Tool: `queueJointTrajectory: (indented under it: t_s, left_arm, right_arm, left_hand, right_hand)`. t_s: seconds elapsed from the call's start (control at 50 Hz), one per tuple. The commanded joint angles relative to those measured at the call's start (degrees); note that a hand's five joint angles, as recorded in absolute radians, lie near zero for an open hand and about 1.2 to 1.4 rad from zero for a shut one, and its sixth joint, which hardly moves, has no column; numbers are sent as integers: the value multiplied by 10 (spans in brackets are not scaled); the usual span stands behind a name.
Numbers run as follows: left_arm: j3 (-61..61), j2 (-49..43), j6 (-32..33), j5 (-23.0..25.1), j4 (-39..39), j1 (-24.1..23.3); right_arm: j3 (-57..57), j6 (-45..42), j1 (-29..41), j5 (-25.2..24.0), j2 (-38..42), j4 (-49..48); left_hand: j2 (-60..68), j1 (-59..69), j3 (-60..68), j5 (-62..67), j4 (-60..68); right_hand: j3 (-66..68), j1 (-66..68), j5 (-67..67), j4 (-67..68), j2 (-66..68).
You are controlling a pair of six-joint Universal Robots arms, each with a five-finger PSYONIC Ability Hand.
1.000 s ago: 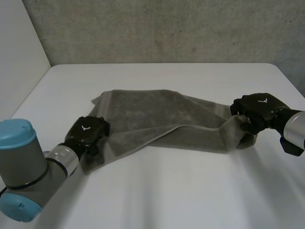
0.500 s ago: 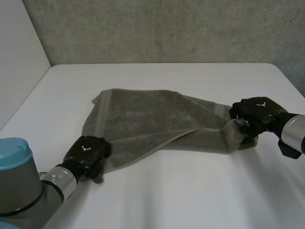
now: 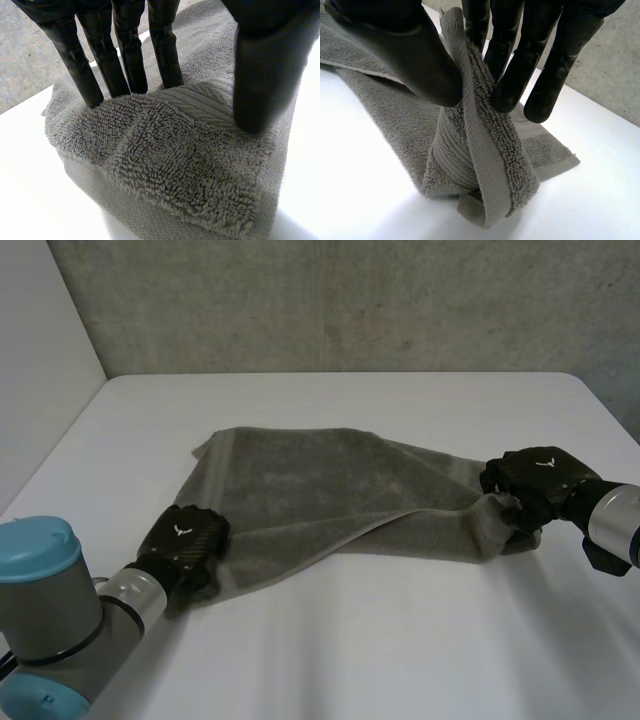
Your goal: Fold the towel.
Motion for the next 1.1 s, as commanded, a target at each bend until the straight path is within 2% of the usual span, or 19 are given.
queueJointTrajectory:
  t_s: [0.02,0.14,0.18,0.22,0.34,0.42,0.56,0.72,0.78,0.82,0.94,0.98,1.06,1.1]
  left_arm:
    - [1,-2,0,0,-2,0]
    - [3,-8,0,0,-3,0]
    - [5,-11,0,0,-2,0]
    - [8,-13,0,1,-1,0]
    - [14,-18,0,1,-3,0]
    - [14,-16,0,0,-4,0]
    - [12,1,0,0,-5,-1]
    - [16,38,-2,4,-6,0]
    - [16,73,-2,7,-7,9]
    - [23,139,-5,10,-22,24]
    - [64,237,-21,13,-81,33]
    - [101,295,-46,35,-116,35]
    - [139,326,-80,67,-138,41]
    - [167,329,-113,87,-146,60]
  right_arm:
    - [0,-7,-1,0,2,1]
    - [0,-7,0,0,2,1]
    - [0,-7,0,0,2,1]
    - [1,-7,0,0,3,1]
    - [2,-7,-1,0,2,1]
    - [3,-7,-1,0,1,1]
    - [3,-7,-1,0,0,2]
    - [-8,-6,-3,-1,-6,5]
    - [-17,-1,-5,-2,-22,10]
    - [-37,7,-5,-2,-67,24]
    - [-106,46,-7,-2,-128,63]
    - [-173,92,-10,-6,-162,84]
    - [-238,117,-22,-7,-178,102]
    - [-288,117,-37,-9,-172,138]
  left_hand:
    - [1,2,1,0,2]
    - [16,17,16,15,17]
    - [56,58,57,56,58]
    - [185,187,185,185,187]
    - [324,325,324,323,325]
    - [327,329,327,327,329]
    - [418,419,418,417,419]
    - [423,424,423,422,424]
    - [423,424,423,422,424]
    - [423,424,423,422,424]
    - [423,424,423,422,424]
    - [423,424,423,422,424]
    - [423,424,423,422,424]
    - [423,424,423,422,424]
  right_hand:
    - [8,-5,-12,-5,-7]
    - [8,-5,-12,-5,-7]
    - [8,-5,-12,-5,-7]
    - [8,-5,-12,-5,-7]
    - [8,-5,-12,-5,-7]
    - [8,-5,-12,-5,-7]
    - [8,-5,-12,-5,-7]
    - [14,1,-5,1,0]
    - [51,38,32,38,37]
    - [123,110,103,110,109]
    - [123,110,103,110,109]
    - [123,110,103,110,109]
    - [123,110,103,110,109]
    - [123,110,103,110,109]
